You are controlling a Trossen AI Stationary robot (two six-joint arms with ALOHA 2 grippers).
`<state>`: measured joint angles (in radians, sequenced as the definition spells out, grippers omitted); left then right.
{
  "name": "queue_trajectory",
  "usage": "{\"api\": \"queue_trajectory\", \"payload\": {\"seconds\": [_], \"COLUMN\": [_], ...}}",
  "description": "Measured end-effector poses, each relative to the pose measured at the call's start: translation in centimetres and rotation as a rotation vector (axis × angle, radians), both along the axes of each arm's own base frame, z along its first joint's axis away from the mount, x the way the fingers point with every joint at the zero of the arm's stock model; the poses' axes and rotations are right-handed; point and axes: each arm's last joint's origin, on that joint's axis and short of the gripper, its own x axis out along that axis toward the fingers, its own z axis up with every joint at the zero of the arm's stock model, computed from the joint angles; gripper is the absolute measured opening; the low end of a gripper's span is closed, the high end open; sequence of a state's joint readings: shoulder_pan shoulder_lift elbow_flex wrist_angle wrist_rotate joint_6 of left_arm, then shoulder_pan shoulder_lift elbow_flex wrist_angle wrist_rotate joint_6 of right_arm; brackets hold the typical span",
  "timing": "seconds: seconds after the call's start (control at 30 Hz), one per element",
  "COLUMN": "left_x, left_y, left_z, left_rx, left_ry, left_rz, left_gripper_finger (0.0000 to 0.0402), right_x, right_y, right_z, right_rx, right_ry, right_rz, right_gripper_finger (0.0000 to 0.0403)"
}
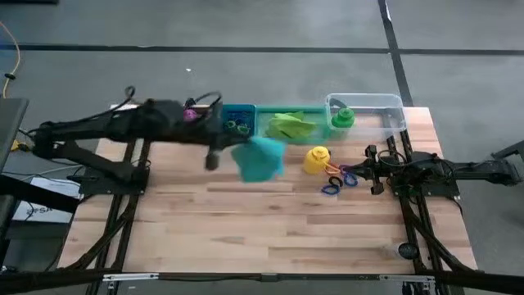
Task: Pick & Place Sports Items
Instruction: Put the blue towel into the green bin
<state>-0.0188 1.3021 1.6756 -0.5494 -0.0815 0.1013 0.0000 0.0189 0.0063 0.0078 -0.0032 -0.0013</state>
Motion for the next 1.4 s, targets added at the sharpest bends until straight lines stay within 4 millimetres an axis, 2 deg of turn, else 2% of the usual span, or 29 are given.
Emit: {"api": "queue_trajectory", "payload": {"seconds": [0.13,0.33,0.67,0.83,1.07,1.4], "left_x": [2.7,6.8,12.6,14.1,15.1,16.3], "left_y": [2.5,5.8,9.6,11.9,15.8,21.0], "left_z": [-0.9,-3.4,-7.1,-7.8,-9.5,-14.1], "left_rx": [-0.002,0.000,0.049,0.067,0.042,-0.050], "left_ry": [-0.018,0.010,-0.058,-0.166,-0.243,-0.199], "left_rz": [0.079,0.158,0.156,0.135,0.192,0.225], "left_gripper_finger": [0.0000,0.0000,0.0000,0.0000,0.0000,0.0000], "right_x": [0.0,0.0,0.0,0.0,0.0,0.0], "right_y": [0.0,0.0,0.0,0.0,0.0,0.0], "right_z": [0.0,0.0,0.0,0.0,0.0,0.0], "right_rx": [0.000,0.000,0.000,0.000,0.000,0.000], "right_ry": [0.000,0.000,0.000,0.000,0.000,0.000], "right_rz": [0.000,0.000,0.000,0.000,0.000,0.000], "right_gripper_finger": [0.0000,0.0000,0.0000,0.0000,0.0000,0.0000]}}
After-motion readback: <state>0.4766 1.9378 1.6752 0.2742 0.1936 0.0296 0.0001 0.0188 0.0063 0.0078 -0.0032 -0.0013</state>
